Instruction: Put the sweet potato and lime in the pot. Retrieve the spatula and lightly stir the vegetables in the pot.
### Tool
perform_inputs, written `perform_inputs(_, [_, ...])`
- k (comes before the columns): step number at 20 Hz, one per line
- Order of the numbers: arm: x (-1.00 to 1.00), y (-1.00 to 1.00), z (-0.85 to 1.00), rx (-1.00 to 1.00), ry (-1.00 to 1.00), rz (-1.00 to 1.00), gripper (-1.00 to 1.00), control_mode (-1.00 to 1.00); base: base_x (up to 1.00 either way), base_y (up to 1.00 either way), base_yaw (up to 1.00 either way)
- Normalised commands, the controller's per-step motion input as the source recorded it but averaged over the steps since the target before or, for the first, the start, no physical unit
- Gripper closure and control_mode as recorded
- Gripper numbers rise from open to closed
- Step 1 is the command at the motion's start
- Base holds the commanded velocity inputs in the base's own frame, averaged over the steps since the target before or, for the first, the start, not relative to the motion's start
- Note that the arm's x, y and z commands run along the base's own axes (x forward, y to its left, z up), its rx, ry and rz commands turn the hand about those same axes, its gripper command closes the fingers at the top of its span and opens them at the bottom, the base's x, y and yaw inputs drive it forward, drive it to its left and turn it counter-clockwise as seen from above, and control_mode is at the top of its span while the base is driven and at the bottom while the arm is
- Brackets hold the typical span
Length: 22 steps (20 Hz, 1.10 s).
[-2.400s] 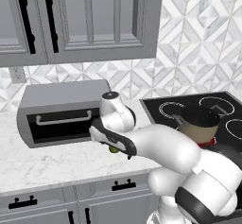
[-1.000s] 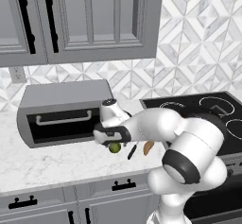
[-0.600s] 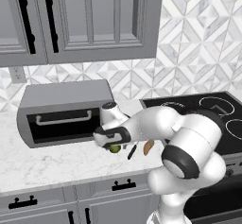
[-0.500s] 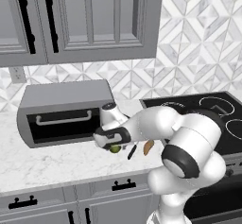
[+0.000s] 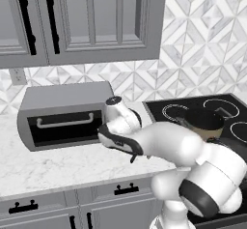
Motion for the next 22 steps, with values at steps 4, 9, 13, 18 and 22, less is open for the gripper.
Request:
perform_inputs(4, [-0.46,-0.78,1.00,0.06,-0.21,0.00,1.00,-1.00,0.00,0.00,0.00])
perform_inputs(9, [-0.16,-0.99,1.00,0.10,-0.04,-0.03,1.00,-1.00,0.00,0.00,0.00])
perform_inputs(13, [-0.02,-1.00,1.00,0.07,-0.03,-0.05,1.00,-1.00,0.00,0.00,0.00])
perform_inputs(18, [0.01,-1.00,0.75,0.01,0.00,-0.09,1.00,-1.00,0.00,0.00,0.00])
perform_inputs(22, [0.21,-1.00,0.12,-0.02,0.00,-0.07,1.00,-1.00,0.00,0.00,0.00])
